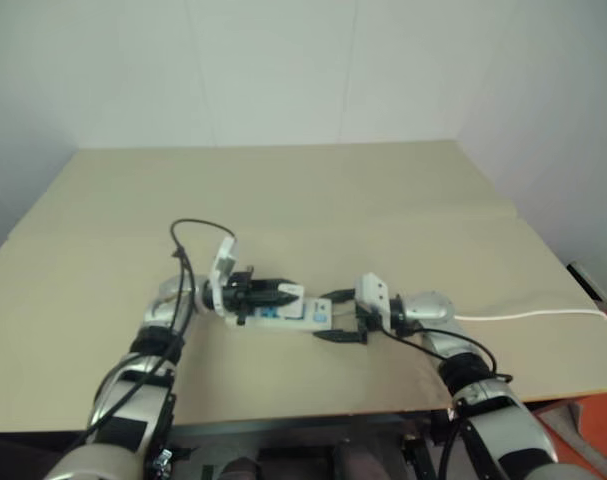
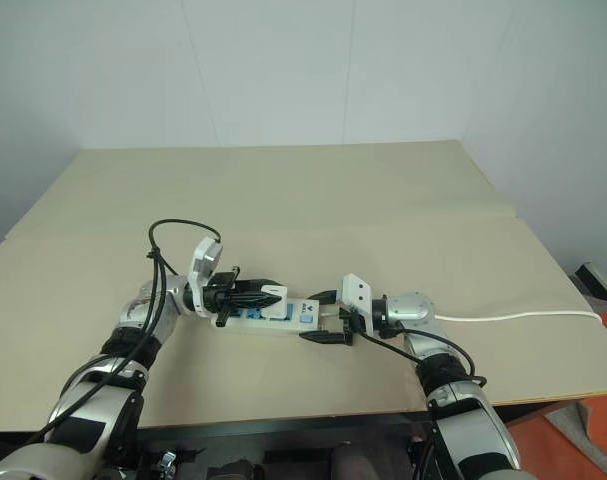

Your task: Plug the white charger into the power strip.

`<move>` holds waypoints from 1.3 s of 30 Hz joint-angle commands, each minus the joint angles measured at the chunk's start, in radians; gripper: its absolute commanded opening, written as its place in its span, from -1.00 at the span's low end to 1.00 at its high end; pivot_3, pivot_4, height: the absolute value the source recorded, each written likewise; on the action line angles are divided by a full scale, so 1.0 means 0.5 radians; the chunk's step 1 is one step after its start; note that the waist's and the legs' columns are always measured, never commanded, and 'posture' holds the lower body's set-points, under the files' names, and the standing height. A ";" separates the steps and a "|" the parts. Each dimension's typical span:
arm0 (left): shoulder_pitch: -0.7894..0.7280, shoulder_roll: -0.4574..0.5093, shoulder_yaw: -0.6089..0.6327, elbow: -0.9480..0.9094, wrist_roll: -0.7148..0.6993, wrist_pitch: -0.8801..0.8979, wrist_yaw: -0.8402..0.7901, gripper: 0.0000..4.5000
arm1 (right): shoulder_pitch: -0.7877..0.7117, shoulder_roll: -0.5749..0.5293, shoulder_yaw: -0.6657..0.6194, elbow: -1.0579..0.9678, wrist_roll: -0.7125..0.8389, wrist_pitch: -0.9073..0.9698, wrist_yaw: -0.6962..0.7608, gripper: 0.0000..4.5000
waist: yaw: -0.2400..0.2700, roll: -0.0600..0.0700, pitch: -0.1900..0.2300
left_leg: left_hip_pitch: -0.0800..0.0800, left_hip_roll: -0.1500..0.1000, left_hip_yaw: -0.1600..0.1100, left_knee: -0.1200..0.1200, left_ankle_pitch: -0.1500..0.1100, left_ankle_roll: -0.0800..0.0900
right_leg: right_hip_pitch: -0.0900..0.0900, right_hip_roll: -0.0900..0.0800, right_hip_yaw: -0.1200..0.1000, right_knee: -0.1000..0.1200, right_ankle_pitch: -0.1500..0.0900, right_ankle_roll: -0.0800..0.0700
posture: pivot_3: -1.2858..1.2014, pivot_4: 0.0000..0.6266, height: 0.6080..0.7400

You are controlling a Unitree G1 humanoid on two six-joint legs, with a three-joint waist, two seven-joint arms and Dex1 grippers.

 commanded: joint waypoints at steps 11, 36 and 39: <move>-0.092 -0.037 -0.113 0.150 0.028 -0.152 -0.014 -0.55 | 0.114 -0.014 0.111 -0.050 -0.100 0.072 0.021 0.51 | 0.004 0.000 0.000 | 0.000 0.000 0.000 -0.001 0.000 0.000 | 0.000 0.000 0.000 -0.001 0.000 0.001 | 0.03 -0.52 1.00; 0.018 0.056 -0.336 0.117 -0.122 -0.385 -0.014 -0.55 | 0.140 -0.020 0.053 -0.144 -0.002 0.087 0.050 0.51 | 0.004 -0.001 -0.001 | 0.000 0.000 0.000 -0.003 0.000 0.000 | 0.000 0.001 0.000 -0.004 -0.001 0.002 | 0.03 -0.52 1.00; 0.059 0.077 -0.350 0.133 -0.126 -0.457 -0.014 -0.55 | 0.151 -0.035 0.052 -0.157 0.009 0.081 0.082 0.51 | 0.006 -0.001 -0.001 | 0.000 0.000 0.000 -0.003 0.000 0.000 | 0.000 0.001 0.000 -0.004 -0.001 0.002 | 0.03 -0.52 1.00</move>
